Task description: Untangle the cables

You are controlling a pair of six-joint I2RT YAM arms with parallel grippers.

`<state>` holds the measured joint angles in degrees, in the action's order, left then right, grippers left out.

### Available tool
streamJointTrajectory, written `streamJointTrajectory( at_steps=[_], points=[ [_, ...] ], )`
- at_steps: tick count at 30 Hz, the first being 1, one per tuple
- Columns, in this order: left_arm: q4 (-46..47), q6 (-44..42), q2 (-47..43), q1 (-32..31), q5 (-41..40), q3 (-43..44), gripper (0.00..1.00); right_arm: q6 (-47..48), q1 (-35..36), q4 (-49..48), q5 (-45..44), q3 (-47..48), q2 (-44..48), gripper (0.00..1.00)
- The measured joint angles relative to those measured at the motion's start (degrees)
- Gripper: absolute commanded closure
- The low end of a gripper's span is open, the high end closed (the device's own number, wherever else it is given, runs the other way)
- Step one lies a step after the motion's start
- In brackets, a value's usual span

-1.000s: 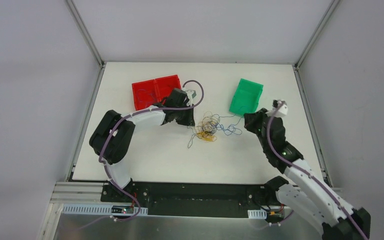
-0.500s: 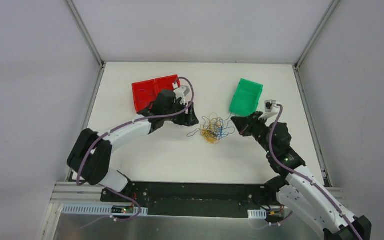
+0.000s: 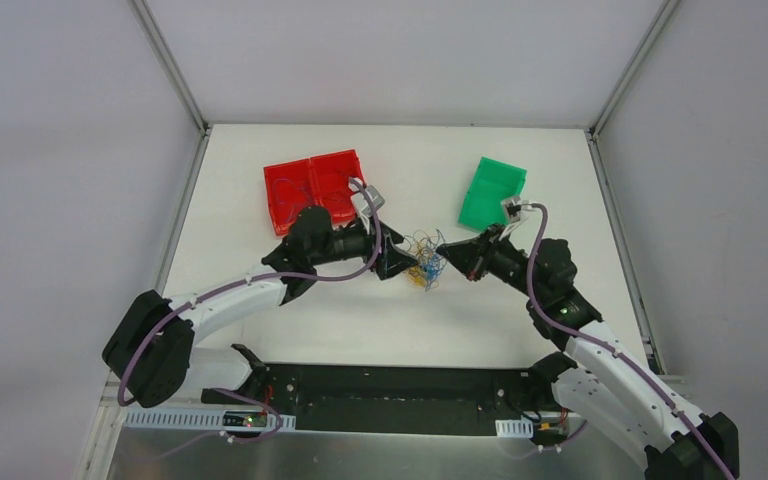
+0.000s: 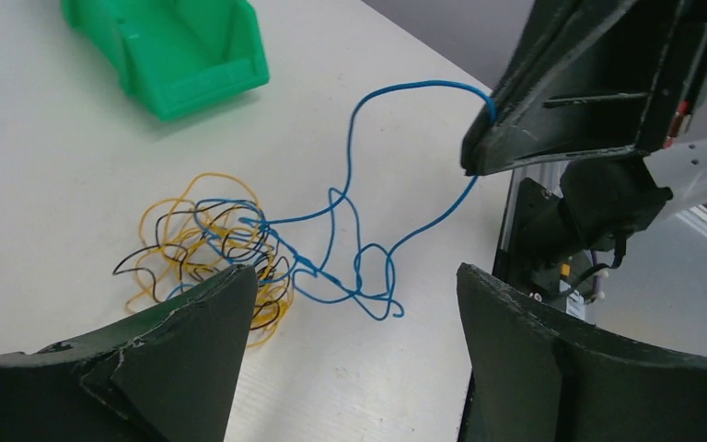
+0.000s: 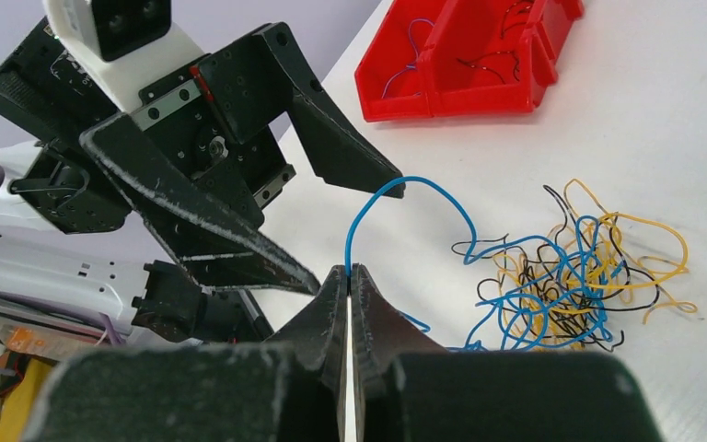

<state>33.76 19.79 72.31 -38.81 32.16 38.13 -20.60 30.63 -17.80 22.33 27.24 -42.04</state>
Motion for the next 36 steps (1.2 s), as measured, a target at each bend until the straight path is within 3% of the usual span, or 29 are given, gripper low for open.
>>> streamJointTrajectory(
  at_steps=[10, 22, 30, 34, 36],
  points=[
    [3.85, -8.98, 2.69, -7.78, -1.29, -0.44, 0.15, -1.03, 1.97, -2.08, 2.95, 0.00, -1.68, 1.00],
    [2.97, -14.51, 3.65, -8.55, -8.96, -0.59, 0.16, -1.42, 6.01, -3.48, 5.16, 0.00, -2.73, 1.00],
    [2.80, -15.37, 3.80, -8.83, -11.08, -0.57, 0.36, -1.86, 6.71, -4.55, 6.88, 0.00, -2.45, 1.00],
    [3.04, -15.19, 4.31, -8.83, -9.73, -0.57, 0.34, -1.92, 6.93, -4.70, 7.52, 0.00, -2.80, 1.00],
    [3.65, -14.93, 4.33, -8.83, -9.16, -0.57, 0.45, -1.99, 7.04, -4.79, 7.76, 0.00, -2.99, 1.00]
  ],
)
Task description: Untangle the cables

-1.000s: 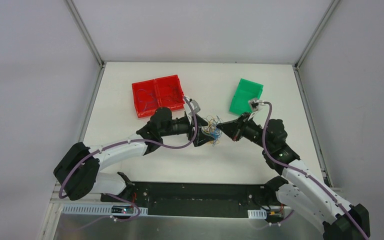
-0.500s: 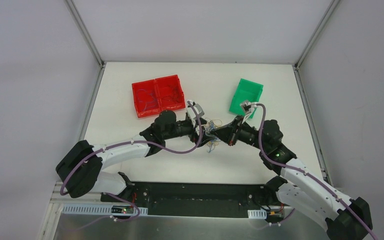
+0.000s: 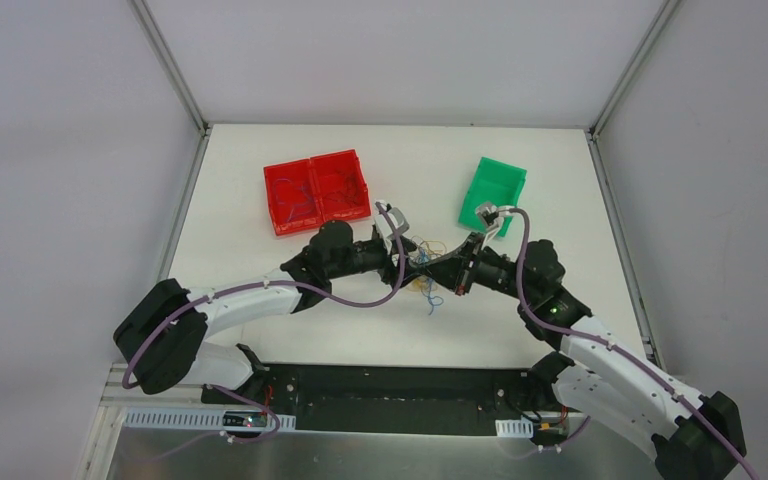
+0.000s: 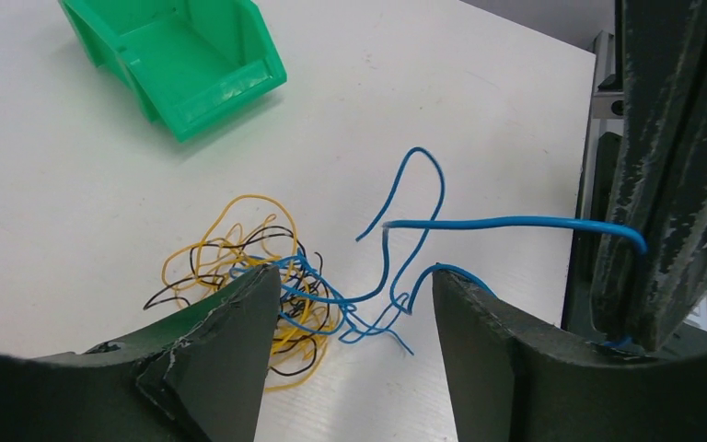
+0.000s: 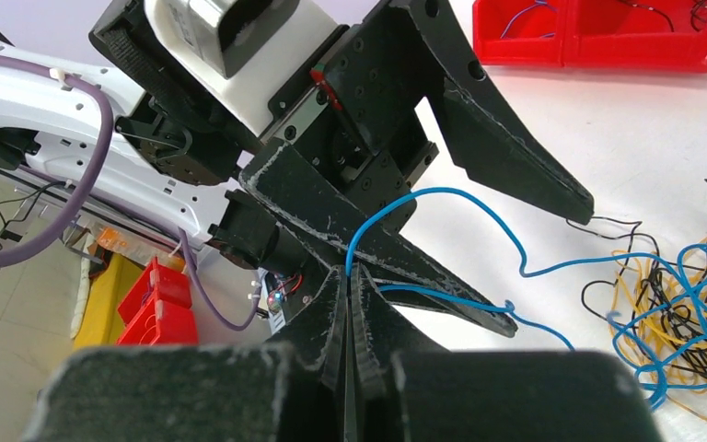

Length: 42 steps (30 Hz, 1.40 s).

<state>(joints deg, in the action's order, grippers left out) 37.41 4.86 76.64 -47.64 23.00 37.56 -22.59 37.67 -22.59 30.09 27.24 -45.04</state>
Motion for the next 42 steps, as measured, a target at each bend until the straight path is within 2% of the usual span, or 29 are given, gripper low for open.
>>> streamJointTrajectory(
  at_steps=[2, 5, 6, 7, 10, 11, 13, 15, 20, 24, 26, 28, 33, 42],
  points=[
    [0.57, 0.46, 0.00, 0.00, 0.70, -0.02, 0.61, -0.22, 0.09, -0.17, 0.24, 0.00, -0.22, 1.00],
    [1.20, 0.98, 0.00, 0.00, 1.77, 0.00, 0.98, -0.52, 0.17, -0.52, 0.57, 0.00, -0.79, 1.00],
    [1.29, 1.16, 0.00, 0.00, 2.08, 0.00, 1.00, -0.55, 0.24, -0.61, 0.66, 0.00, -0.94, 0.99],
    [1.33, 1.44, 0.00, 0.00, 2.23, 0.00, 1.00, -0.52, 0.35, -0.70, 0.66, 0.00, -1.03, 0.90],
    [1.31, 1.99, -0.02, -0.02, 1.81, 0.00, 1.00, -0.83, 0.42, -0.76, 0.57, 0.00, -1.01, 0.51],
    [1.31, 2.01, -0.04, -0.02, 1.36, -0.02, 1.00, -0.76, 0.46, -0.74, 0.44, 0.00, -0.85, 0.42],
    [1.29, 2.03, -0.52, -0.02, -0.63, -0.20, 1.00, -0.50, 0.55, -0.59, -1.01, -0.07, 0.00, 0.31],
    [1.09, 2.03, -2.05, 0.00, -2.95, -1.09, 1.00, 0.04, 0.63, -0.28, -4.35, -0.66, 1.97, 0.25],
    [0.11, 1.90, -8.76, 0.00, -8.20, -3.43, 1.00, 1.75, 0.70, 3.78, -19.10, -2.21, 7.85, 0.25],
    [-0.13, 1.84, -14.49, -0.02, -9.03, -4.87, 1.00, 2.89, 0.70, 6.91, -29.46, -2.21, 8.07, 0.25],
    [-0.13, 1.84, -16.52, 0.00, -8.55, -5.14, 1.00, 3.54, 0.70, 7.15, -32.06, -2.21, 6.27, 0.30],
    [-0.11, 1.95, -17.70, -0.02, -8.07, -5.16, 1.00, 4.37, 0.70, 7.30, -32.92, -2.14, 3.28, 0.34],
    [-0.33, 2.43, -19.34, -0.02, -6.47, -5.16, 1.00, 7.10, 1.03, 9.35, -31.15, -1.09, -4.96, 0.34],
    [-0.42, 4.72, -21.29, -0.02, -3.69, -5.16, 1.00, 13.38, 8.44, 5.62, -25.77, -1.11, -7.34, 0.33]
  ],
)
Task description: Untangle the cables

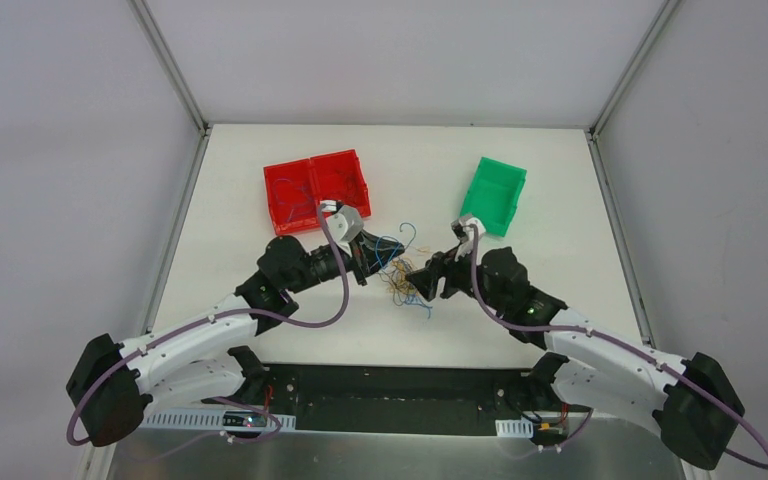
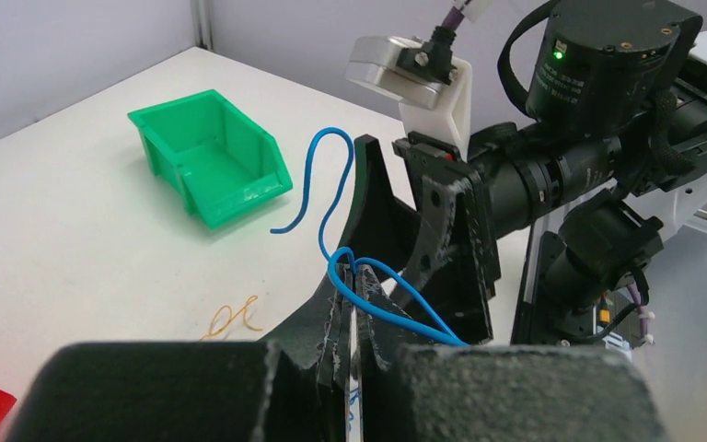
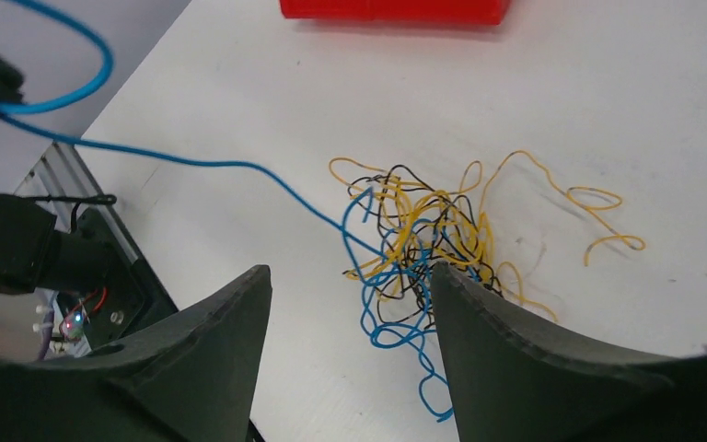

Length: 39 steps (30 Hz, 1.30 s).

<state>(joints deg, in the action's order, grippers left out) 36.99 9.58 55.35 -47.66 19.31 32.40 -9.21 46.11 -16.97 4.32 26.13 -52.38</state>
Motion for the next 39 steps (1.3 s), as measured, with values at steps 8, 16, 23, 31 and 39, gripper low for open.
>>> streamJointTrajectory(
  at_steps=[8, 16, 23, 31, 39],
  points=[
    [0.57, 1.64, 0.20, 0.02, 4.17, 0.00, 1.00, 4.90, 5.99, -3.02, -2.73, 2.36, -8.74, 0.42],
    [0.94, 3.21, 2.86, 0.00, 1.29, 3.21, 1.00, 3.98, 6.16, -1.55, -12.92, 11.17, -21.99, 0.51],
    [-12.81, 3.39, 6.95, 0.02, -13.09, 24.46, 1.00, -0.35, 3.19, 1.60, -18.64, 14.21, -25.14, 0.64],
    [-27.41, -2.71, 6.88, 0.02, -33.81, 41.05, 1.00, -8.31, -5.46, 5.27, -17.84, 14.47, -25.57, 0.82],
    [-33.99, -13.03, 6.91, 0.15, -47.39, 49.16, 1.00, -13.90, -10.05, 9.75, -14.75, 15.52, -28.20, 0.66]
  ],
)
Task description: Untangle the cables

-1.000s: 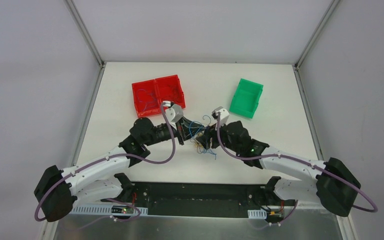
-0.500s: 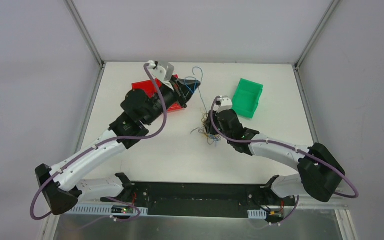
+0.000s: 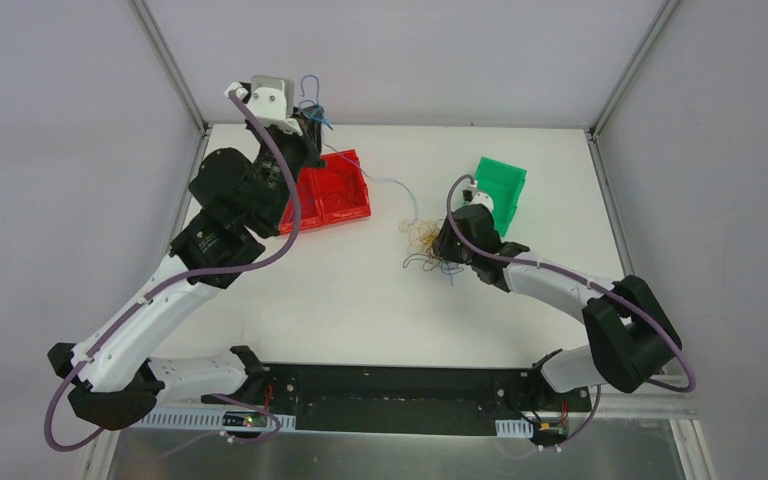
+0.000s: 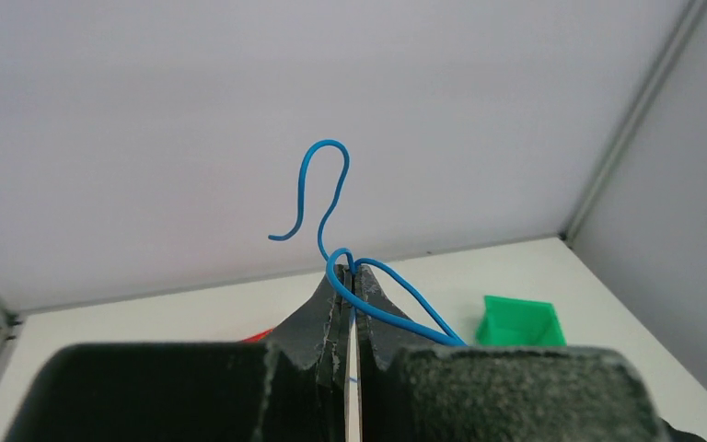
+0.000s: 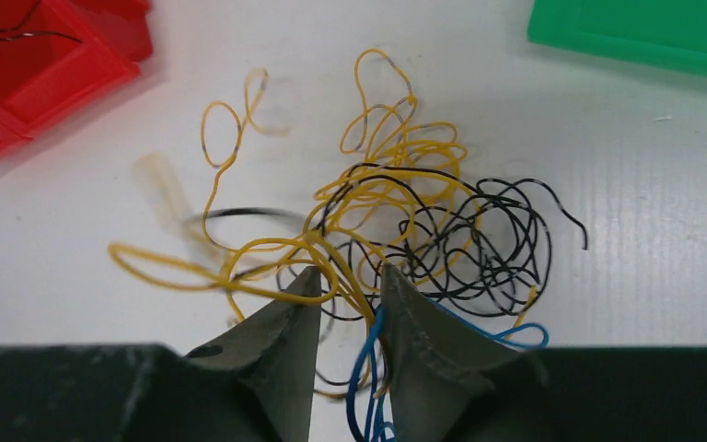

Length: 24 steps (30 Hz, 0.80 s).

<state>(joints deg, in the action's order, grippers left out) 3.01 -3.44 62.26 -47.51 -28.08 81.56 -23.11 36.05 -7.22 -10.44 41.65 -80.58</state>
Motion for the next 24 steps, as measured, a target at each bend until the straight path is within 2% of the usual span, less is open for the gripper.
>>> streamJointTrajectory(
  at_steps=[7, 11, 16, 19, 24],
  points=[
    [-0.63, -9.49, 0.63, 4.28, -10.69, 5.55, 1.00, -3.37, -4.26, 5.14, 2.01, 2.80, -4.55, 0.64],
    [-0.59, -11.41, 0.31, 7.87, -12.46, 6.03, 1.00, -4.46, -5.05, 6.71, 3.63, 3.19, -5.40, 0.55],
    [-0.59, -11.58, -0.79, 9.44, -12.00, 3.19, 1.00, -4.96, -5.05, 6.43, 5.55, 2.95, -4.48, 0.33],
    [-0.48, -11.34, -1.03, 10.54, -11.41, 0.87, 1.00, -5.05, -5.05, 5.33, 6.29, 1.75, -1.66, 0.25],
    [-0.28, -10.93, -0.46, 11.63, -10.95, -2.03, 1.00, -4.98, -5.05, 3.54, 6.93, -0.26, 3.21, 0.23]
  ],
)
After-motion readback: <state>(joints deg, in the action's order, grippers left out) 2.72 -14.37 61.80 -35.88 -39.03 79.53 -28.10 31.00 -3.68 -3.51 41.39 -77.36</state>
